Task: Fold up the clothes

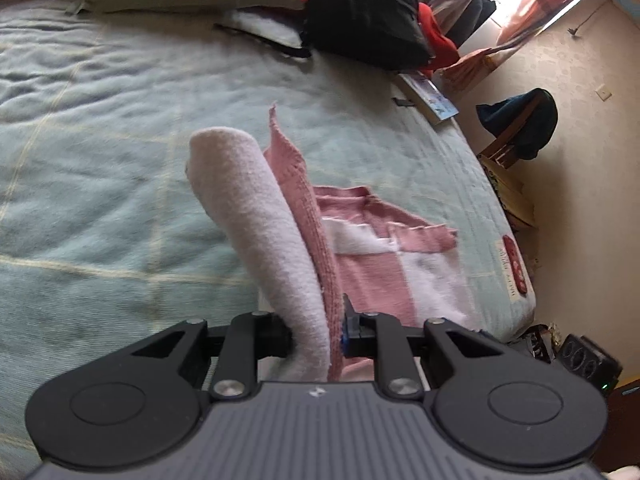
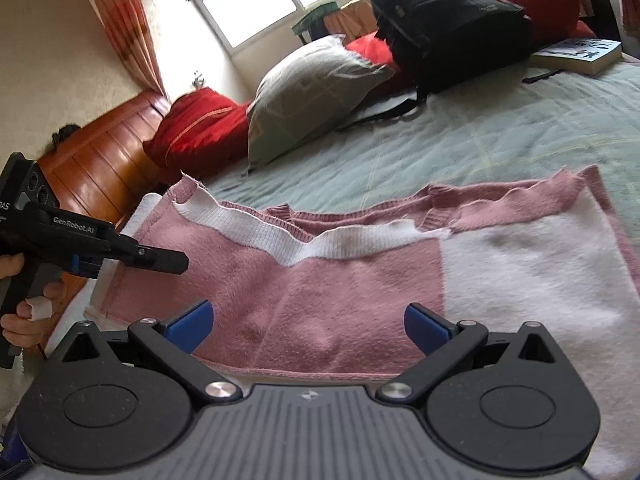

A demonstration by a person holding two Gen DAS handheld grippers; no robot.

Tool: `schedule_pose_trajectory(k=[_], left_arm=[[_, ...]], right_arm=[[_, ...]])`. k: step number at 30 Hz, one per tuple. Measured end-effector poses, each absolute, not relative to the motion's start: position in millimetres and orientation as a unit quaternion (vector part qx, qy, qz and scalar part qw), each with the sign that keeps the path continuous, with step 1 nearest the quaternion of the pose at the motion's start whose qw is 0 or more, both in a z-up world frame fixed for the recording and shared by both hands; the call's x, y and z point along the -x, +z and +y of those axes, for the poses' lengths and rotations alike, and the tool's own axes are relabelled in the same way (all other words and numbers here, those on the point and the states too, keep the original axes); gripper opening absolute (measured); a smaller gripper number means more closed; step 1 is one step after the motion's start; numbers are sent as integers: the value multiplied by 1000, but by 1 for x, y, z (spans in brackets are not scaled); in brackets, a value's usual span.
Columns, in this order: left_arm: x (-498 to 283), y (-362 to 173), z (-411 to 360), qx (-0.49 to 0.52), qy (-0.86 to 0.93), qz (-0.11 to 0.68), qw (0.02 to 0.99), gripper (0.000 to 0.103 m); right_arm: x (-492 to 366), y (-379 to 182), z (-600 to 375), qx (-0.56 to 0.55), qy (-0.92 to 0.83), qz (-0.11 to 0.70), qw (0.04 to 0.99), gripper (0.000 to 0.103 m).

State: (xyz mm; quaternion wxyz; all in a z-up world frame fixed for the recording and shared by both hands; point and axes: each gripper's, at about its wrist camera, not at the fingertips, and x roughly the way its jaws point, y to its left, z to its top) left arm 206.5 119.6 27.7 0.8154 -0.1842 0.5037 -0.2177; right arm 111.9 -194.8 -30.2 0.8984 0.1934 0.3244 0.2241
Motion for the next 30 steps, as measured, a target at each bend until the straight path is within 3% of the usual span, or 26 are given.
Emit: schedule_pose_trajectory(k=[30], left_arm=[[-231,43,-52,150,-261,522,798,19]], right_arm=[[-63,-41,-325,-277,130,236,922,103]])
